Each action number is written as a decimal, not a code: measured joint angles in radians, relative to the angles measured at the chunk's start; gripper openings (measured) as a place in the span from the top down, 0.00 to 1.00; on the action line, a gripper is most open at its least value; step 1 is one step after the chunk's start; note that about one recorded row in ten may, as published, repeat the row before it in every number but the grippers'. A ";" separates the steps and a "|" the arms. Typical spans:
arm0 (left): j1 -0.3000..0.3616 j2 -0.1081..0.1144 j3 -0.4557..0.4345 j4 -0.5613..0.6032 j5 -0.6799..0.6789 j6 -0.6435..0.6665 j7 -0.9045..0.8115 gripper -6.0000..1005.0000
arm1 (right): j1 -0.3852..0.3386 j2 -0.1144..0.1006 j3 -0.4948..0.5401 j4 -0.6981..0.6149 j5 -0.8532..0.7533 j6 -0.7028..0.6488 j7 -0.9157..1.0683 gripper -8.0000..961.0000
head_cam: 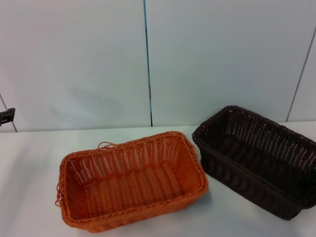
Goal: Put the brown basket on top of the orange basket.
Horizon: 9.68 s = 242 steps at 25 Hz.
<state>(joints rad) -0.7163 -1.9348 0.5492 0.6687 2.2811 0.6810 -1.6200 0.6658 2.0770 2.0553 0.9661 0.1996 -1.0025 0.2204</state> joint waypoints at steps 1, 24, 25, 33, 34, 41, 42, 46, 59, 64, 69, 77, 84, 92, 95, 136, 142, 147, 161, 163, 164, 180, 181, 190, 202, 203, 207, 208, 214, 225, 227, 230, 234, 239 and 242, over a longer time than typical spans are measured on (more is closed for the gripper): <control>0.000 -0.001 0.000 0.000 0.000 0.000 0.000 0.28 | 0.000 0.000 -0.002 0.000 -0.001 0.000 0.000 0.59; 0.003 -0.006 0.016 0.003 0.020 0.002 -0.007 0.28 | -0.007 -0.003 -0.002 0.007 -0.003 -0.007 0.001 0.79; 0.003 -0.007 0.016 0.003 0.022 0.001 -0.008 0.28 | -0.008 -0.003 -0.001 0.009 -0.003 -0.009 0.001 0.79; 0.001 -0.007 0.015 0.002 0.023 0.001 -0.008 0.28 | -0.029 -0.003 0.005 0.094 -0.005 -0.048 0.003 0.79; 0.001 -0.008 0.015 0.002 0.023 0.000 -0.008 0.28 | -0.033 -0.003 0.005 0.108 -0.005 -0.054 0.003 0.79; 0.001 -0.009 0.015 0.002 0.023 0.000 -0.009 0.28 | -0.053 -0.002 0.006 0.181 -0.005 -0.088 0.005 0.81; 0.002 -0.009 0.015 0.002 0.023 0.000 -0.009 0.28 | -0.056 -0.002 0.004 0.190 -0.004 -0.090 0.005 0.81; 0.003 -0.011 0.015 0.002 0.023 0.000 -0.009 0.28 | -0.071 -0.001 0.000 0.226 -0.004 -0.097 0.005 0.82; 0.001 -0.018 0.017 0.007 0.023 0.000 -0.009 0.28 | -0.124 -0.003 0.012 0.455 -0.004 -0.195 0.010 0.82; 0.000 -0.018 0.018 0.008 0.023 0.000 -0.009 0.28 | -0.141 -0.004 0.036 0.549 -0.023 -0.243 0.013 0.82; -0.002 -0.018 0.018 0.008 0.023 0.000 -0.009 0.28 | -0.143 -0.005 0.068 0.650 -0.054 -0.307 0.009 0.82; -0.001 -0.020 0.031 0.008 0.024 0.003 -0.009 0.28 | -0.105 -0.031 0.088 0.750 -0.059 -0.407 0.006 0.82; 0.000 -0.021 0.031 0.008 0.025 0.001 -0.009 0.28 | 0.004 -0.065 0.116 0.774 -0.054 -0.521 0.002 0.82; 0.004 -0.021 0.027 0.008 0.025 0.001 -0.010 0.28 | 0.056 -0.066 0.207 0.728 0.151 -0.554 -0.008 0.82; 0.009 -0.021 0.023 0.007 0.025 0.000 -0.009 0.28 | 0.052 -0.067 0.220 0.701 0.226 -0.551 -0.019 0.82; 0.058 -0.037 0.026 0.009 0.025 0.005 -0.003 0.28 | 0.226 -0.055 0.052 0.076 0.502 -0.201 -0.213 0.82; 0.058 -0.038 0.026 0.009 0.024 0.001 -0.003 0.28 | 0.230 -0.052 -0.008 0.013 0.556 -0.128 -0.224 0.82; 0.058 -0.038 0.026 0.009 0.024 0.000 -0.003 0.28 | 0.249 -0.044 -0.021 -0.027 0.575 -0.093 -0.232 0.82; 0.065 -0.039 0.026 0.006 0.024 -0.001 -0.001 0.28 | 0.271 -0.036 -0.033 -0.123 0.623 -0.037 -0.237 0.82; 0.068 -0.042 0.027 0.007 0.024 -0.001 -0.001 0.28 | 0.278 -0.033 -0.039 -0.144 0.623 -0.022 -0.242 0.82; 0.069 -0.042 0.027 0.007 0.024 -0.001 -0.001 0.28 | 0.283 -0.031 -0.040 -0.154 0.624 -0.015 -0.246 0.82; 0.072 -0.052 0.028 0.004 0.024 0.000 0.002 0.28 | 0.330 -0.013 -0.052 -0.278 0.624 0.097 -0.296 0.82; 0.072 -0.052 0.028 0.003 0.024 0.000 0.002 0.28 | 0.330 -0.012 -0.057 -0.283 0.624 0.104 -0.297 0.82; 0.072 -0.051 0.028 0.000 0.024 0.000 0.011 0.28 | 0.341 -0.006 -0.076 -0.312 0.626 0.127 -0.297 0.82; 0.075 -0.050 0.027 -0.002 0.024 -0.002 0.013 0.28 | 0.337 -0.007 -0.077 -0.316 0.652 0.150 -0.330 0.81; 0.075 -0.050 0.026 -0.002 0.024 -0.002 0.014 0.28 | 0.337 -0.007 -0.077 -0.316 0.652 0.152 -0.333 0.81; 0.076 -0.050 0.024 -0.002 0.024 -0.002 0.015 0.28 | 0.337 -0.008 -0.077 -0.322 0.654 0.160 -0.346 0.65; 0.076 -0.050 0.024 -0.002 0.024 -0.002 0.015 0.28 | 0.338 -0.008 -0.077 -0.324 0.654 0.165 -0.349 0.61; 0.077 -0.050 0.022 -0.008 0.024 -0.002 0.025 0.28 | 0.339 -0.007 -0.079 -0.335 0.654 0.189 -0.351 0.49; 0.070 -0.045 0.023 -0.015 0.024 -0.012 0.025 0.28 | 0.338 -0.007 -0.091 -0.337 0.646 0.192 -0.356 0.42; 0.069 -0.045 0.024 -0.016 0.024 -0.012 0.025 0.28 | 0.339 -0.007 -0.097 -0.336 0.645 0.192 -0.358 0.40; 0.068 -0.044 0.024 -0.020 0.024 -0.012 0.025 0.28 | 0.339 -0.007 -0.110 -0.332 0.645 0.196 -0.361 0.38; 0.068 -0.043 0.024 -0.022 0.024 -0.013 0.026 0.28 | 0.336 -0.008 -0.114 -0.330 0.650 0.208 -0.361 0.30; 0.070 -0.042 0.020 -0.022 0.024 -0.014 0.027 0.28 | 0.328 -0.011 -0.113 -0.313 0.650 0.194 -0.362 0.13; 0.071 -0.042 0.020 -0.022 0.024 -0.014 0.027 0.28 | 0.320 -0.013 -0.110 -0.298 0.651 0.183 -0.362 0.09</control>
<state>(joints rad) -0.6458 -1.9771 0.5691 0.6470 2.3055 0.6671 -1.5926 0.9858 2.0638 1.9456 0.6685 0.8502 -0.8197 -0.1412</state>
